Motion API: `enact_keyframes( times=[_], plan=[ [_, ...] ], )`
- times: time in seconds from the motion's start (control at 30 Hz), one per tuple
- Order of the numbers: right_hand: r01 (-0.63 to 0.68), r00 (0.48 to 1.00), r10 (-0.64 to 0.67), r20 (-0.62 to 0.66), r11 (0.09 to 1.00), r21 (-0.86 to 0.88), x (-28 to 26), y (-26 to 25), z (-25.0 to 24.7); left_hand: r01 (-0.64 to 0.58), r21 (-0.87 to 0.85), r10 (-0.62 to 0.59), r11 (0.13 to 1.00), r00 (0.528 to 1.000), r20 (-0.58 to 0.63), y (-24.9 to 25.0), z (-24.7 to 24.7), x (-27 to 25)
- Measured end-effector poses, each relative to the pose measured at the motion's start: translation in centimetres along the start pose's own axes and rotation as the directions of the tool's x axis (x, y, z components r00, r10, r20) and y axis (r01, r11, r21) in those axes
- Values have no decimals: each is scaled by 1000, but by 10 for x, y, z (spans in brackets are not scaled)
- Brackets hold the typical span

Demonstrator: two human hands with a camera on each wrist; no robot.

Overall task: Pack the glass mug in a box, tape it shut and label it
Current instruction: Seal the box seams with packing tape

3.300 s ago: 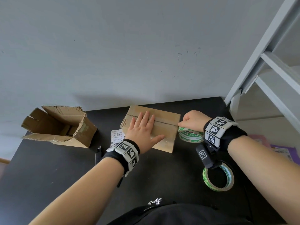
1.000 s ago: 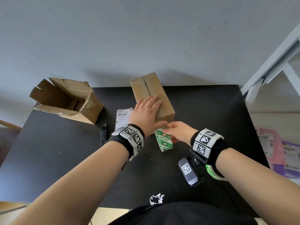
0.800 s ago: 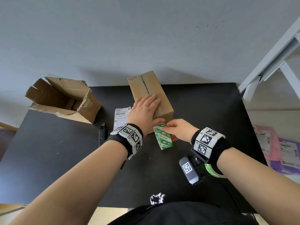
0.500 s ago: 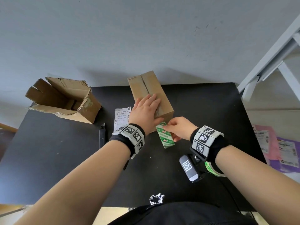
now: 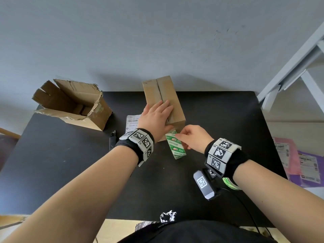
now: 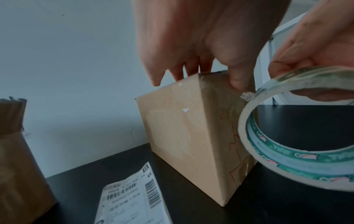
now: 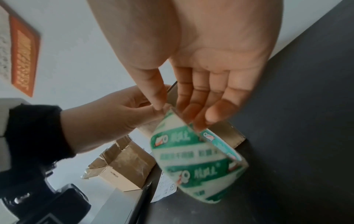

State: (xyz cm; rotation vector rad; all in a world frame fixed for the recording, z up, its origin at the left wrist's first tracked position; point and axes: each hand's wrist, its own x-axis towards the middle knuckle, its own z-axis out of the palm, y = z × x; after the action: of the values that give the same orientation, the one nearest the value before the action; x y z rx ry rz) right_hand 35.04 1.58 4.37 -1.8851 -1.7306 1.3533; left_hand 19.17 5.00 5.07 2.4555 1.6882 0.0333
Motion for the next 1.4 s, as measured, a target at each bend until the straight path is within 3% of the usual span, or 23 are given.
enact_keyframes(
  times=[0.17,0.27,0.37,0.5,0.67,0.83,0.93,1.1,1.2,1.4],
  plan=[
    [77,985,-99,-141,985,-157,-5,-23,8,29,-62,-28,998,1000,11,-12,-8,-17],
    [176,969,-204,-143,967,-186,-10,-46,20,133,-204,-149,970,987,-65,-35,-12,-37],
    [262,958,-282,-51,935,-239,-9,-72,44,263,-302,-287,916,957,-37,-66,-13,-61],
    [340,940,-327,96,887,-313,0,-97,86,400,-281,-406,872,913,38,-103,-13,-97],
    [341,934,-250,256,839,-424,16,-112,141,483,-247,-465,840,876,129,-145,-4,-135],
    [374,908,-139,395,692,-617,35,-117,199,502,-199,-465,842,861,206,-181,8,-159],
    [306,932,-74,355,686,-660,39,-119,223,493,-187,-449,850,862,235,-196,12,-166],
    [212,962,-54,266,763,-611,39,-119,233,455,-188,-402,870,877,264,-207,18,-166],
    [179,972,-70,223,838,-515,36,-118,224,425,-207,-369,881,892,260,-204,18,-162],
    [160,986,-168,5,926,-341,18,-126,179,364,-228,-301,903,915,269,-180,14,-140]
  ],
)
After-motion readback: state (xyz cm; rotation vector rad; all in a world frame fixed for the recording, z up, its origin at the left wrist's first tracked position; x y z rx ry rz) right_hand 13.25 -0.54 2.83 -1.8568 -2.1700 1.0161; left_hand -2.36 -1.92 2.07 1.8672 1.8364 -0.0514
